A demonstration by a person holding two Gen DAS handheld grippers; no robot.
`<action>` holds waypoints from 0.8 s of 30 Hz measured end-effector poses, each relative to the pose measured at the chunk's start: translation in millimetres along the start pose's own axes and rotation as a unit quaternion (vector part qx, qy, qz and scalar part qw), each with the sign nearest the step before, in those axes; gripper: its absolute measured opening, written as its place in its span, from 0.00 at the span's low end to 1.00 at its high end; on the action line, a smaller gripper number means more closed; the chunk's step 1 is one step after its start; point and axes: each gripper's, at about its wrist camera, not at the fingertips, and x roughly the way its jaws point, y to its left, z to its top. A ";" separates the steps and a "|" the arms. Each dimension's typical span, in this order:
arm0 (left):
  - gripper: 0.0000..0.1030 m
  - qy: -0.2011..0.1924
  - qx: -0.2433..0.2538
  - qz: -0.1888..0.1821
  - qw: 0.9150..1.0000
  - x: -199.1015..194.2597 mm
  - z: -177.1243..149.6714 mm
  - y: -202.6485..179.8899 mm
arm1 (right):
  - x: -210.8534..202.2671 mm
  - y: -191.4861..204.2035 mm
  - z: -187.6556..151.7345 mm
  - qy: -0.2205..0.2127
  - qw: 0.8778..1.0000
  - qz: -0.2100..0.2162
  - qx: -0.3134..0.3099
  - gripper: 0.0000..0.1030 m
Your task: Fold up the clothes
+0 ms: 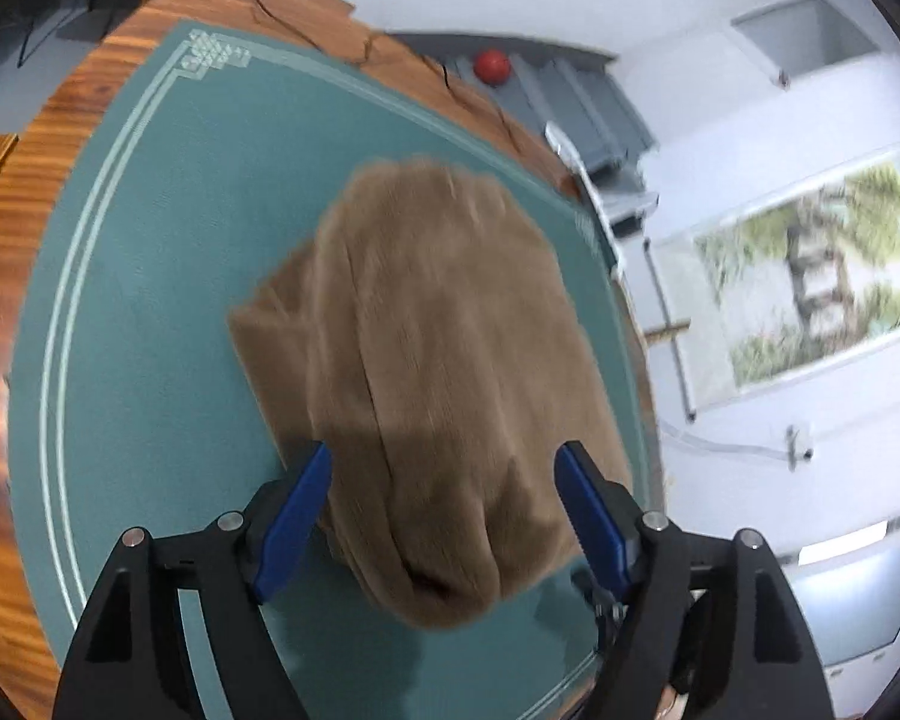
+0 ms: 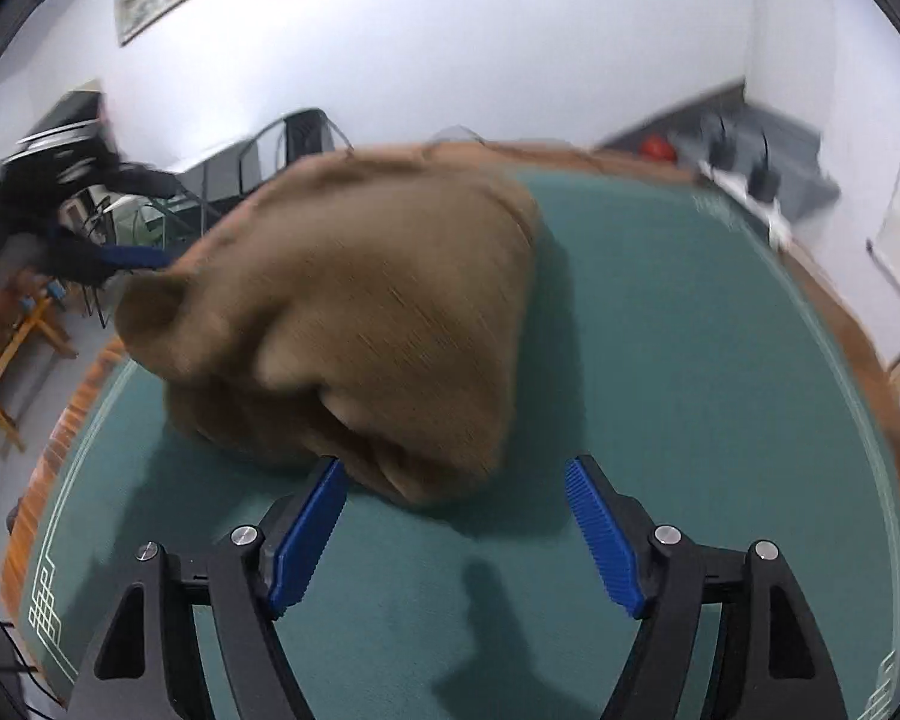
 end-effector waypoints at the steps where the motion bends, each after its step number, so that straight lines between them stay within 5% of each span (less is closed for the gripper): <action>1: 0.78 0.009 0.000 0.002 1.000 5.2 -7.5 -1.4 | 4.5 -1.4 2.5 0.003 1.000 0.000 0.003 0.75; 5: 0.78 0.024 -0.006 0.017 1.000 22.3 -27.0 -1.0 | 15.4 -6.2 12.1 -0.004 1.000 0.004 0.010 0.75; 9: 0.78 0.035 -0.062 0.024 0.997 42.0 -40.5 20.5 | 40.1 -19.6 21.0 0.000 0.999 -0.026 0.025 0.75; 13: 0.77 0.052 -0.096 0.021 0.994 61.0 -67.9 36.0 | 37.4 -47.9 10.7 0.007 0.994 -0.042 0.103 0.76; 17: 0.77 0.048 -0.079 0.030 0.995 66.3 -86.5 33.1 | 55.0 -76.6 -7.6 0.049 0.984 -0.035 0.168 0.77; 24: 0.77 0.052 -0.095 0.008 0.994 63.6 -88.3 42.5 | 41.2 -73.0 -2.2 0.040 0.987 -0.044 0.147 0.78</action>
